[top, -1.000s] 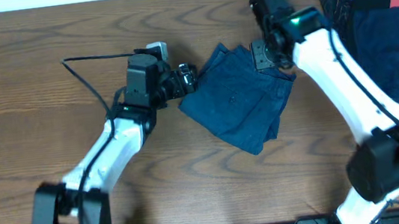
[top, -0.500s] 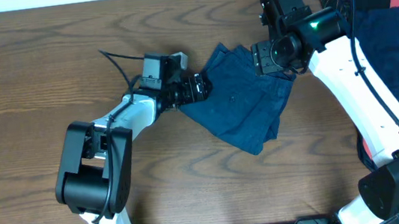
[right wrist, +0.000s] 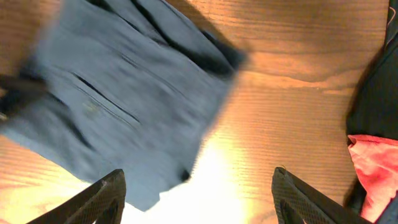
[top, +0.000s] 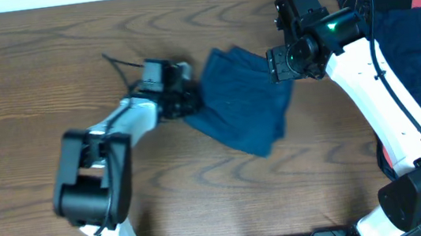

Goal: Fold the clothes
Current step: 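Drag the folded jeans with the left gripper to the table's far-left corner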

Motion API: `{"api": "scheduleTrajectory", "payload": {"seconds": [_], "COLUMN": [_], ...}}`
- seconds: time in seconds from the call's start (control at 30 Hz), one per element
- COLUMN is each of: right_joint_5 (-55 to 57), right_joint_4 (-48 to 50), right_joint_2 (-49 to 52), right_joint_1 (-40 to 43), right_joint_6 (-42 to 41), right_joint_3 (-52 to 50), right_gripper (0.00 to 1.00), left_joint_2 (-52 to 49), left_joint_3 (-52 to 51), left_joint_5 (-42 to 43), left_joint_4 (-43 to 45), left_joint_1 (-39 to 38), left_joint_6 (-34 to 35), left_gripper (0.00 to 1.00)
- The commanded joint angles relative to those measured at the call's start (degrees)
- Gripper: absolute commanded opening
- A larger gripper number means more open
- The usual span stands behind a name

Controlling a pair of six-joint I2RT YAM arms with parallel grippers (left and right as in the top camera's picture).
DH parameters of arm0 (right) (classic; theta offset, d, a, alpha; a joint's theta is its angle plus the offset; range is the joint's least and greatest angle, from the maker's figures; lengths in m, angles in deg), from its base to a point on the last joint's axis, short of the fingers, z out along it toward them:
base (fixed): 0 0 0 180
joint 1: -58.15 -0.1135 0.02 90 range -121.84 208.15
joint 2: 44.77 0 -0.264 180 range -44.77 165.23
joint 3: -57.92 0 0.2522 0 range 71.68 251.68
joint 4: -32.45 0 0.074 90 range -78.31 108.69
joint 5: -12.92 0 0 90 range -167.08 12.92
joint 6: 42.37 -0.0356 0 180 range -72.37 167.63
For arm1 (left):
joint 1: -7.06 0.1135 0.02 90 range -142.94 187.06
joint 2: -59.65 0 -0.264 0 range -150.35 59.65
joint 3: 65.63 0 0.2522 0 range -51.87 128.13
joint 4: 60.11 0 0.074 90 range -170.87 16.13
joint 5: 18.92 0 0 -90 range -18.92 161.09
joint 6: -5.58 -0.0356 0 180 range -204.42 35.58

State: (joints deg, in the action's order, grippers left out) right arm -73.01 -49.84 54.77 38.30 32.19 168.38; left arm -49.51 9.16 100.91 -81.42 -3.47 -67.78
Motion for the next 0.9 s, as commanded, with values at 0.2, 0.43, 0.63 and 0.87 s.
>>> {"api": "scheduleTrajectory", "payload": {"seconds": [0.2, 0.43, 0.63, 0.87], "right_joint_5": [1.07, 1.07, 1.11, 1.68], "right_joint_4": [-0.52, -0.13, 0.02, 5.92], "right_joint_2": [-0.98, -0.98, -1.01, -1.20], "right_joint_1": [-0.28, -0.17, 0.20, 6.60], "right_joint_6": [1.29, 1.38, -0.07, -11.87], "right_joint_3": [0.90, 0.90, 0.90, 0.90], "right_gripper": [0.73, 0.74, 0.71, 0.87], "left_joint_2": [9.49, 9.40, 9.40, 11.78], "left_joint_3": [0.02, -0.07, -0.04, -0.04], "left_joint_5": [-16.81, -16.81, -15.63, -9.38], "left_joint_4": [-2.78, -5.81, -6.36, -6.58], "left_joint_1": [28.89, 46.03, 51.71, 49.44], "left_joint_6": [12.26, 13.90, 13.62, 10.86], "left_gripper": [0.06, 0.06, 0.86, 0.98]}}
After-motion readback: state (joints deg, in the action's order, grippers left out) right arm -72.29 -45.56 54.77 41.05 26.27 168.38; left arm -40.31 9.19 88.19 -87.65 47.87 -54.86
